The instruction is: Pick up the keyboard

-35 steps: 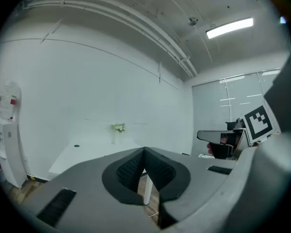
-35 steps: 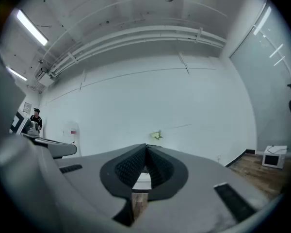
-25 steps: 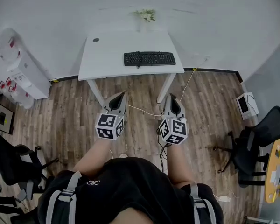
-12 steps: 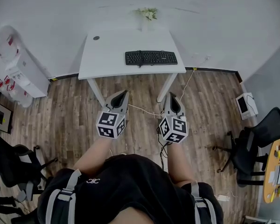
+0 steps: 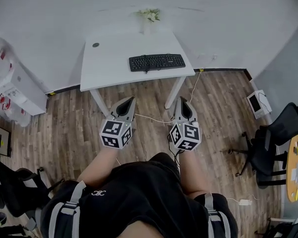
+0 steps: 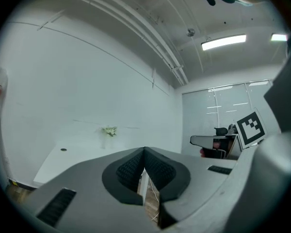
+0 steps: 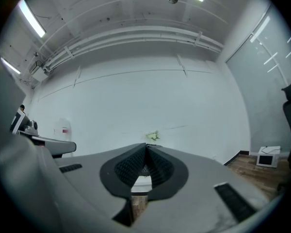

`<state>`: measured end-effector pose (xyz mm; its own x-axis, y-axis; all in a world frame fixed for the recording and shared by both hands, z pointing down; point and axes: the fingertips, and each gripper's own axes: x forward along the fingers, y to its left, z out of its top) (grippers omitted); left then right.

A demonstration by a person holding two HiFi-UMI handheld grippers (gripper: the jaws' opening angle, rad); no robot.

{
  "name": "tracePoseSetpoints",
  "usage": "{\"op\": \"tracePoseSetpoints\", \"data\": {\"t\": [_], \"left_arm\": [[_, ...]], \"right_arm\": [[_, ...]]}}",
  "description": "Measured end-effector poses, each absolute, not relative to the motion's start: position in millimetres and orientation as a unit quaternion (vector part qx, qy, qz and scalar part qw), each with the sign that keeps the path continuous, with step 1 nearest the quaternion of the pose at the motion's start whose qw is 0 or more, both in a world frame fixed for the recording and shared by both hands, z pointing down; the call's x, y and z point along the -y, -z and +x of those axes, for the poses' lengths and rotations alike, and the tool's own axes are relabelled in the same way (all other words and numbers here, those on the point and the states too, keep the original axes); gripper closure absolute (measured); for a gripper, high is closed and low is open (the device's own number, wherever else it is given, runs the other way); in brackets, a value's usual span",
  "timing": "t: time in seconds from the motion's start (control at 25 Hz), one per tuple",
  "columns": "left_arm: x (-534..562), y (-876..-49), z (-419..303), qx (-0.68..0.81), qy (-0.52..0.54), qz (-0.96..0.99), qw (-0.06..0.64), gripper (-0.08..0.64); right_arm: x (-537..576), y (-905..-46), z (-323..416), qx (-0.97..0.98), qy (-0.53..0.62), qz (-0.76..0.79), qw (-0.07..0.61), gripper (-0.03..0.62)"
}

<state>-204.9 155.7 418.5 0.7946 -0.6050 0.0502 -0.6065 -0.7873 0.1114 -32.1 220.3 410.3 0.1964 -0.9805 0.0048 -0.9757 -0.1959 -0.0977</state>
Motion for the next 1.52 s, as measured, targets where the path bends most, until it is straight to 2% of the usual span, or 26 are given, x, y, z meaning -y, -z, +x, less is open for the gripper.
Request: {"op": "tracePoseSetpoints", "data": {"t": [0.4, 0.68, 1.12, 1.52], "left_arm": [[-113, -424, -184, 0.308, -0.011, 0.95, 0.042, 0.56], [-48, -430, -148, 0.315, -0.01, 0.948, 0.035, 0.56], [57, -467, -65, 0.327, -0.029, 0.941, 0.08, 0.56], [154, -497, 5, 0.355, -0.075, 0.924, 0.117, 0.56]], "right_arm": [[-190, -414, -11, -0.626, 0.014, -0.778, 0.055, 0.588], [-127, -427, 33, -0.632, 0.008, -0.773, 0.05, 0.588], [-13, -458, 123, -0.642, 0.057, -0.763, 0.05, 0.588], [88, -498, 192, -0.656, 0.1, -0.748, -0.005, 0.588]]}}
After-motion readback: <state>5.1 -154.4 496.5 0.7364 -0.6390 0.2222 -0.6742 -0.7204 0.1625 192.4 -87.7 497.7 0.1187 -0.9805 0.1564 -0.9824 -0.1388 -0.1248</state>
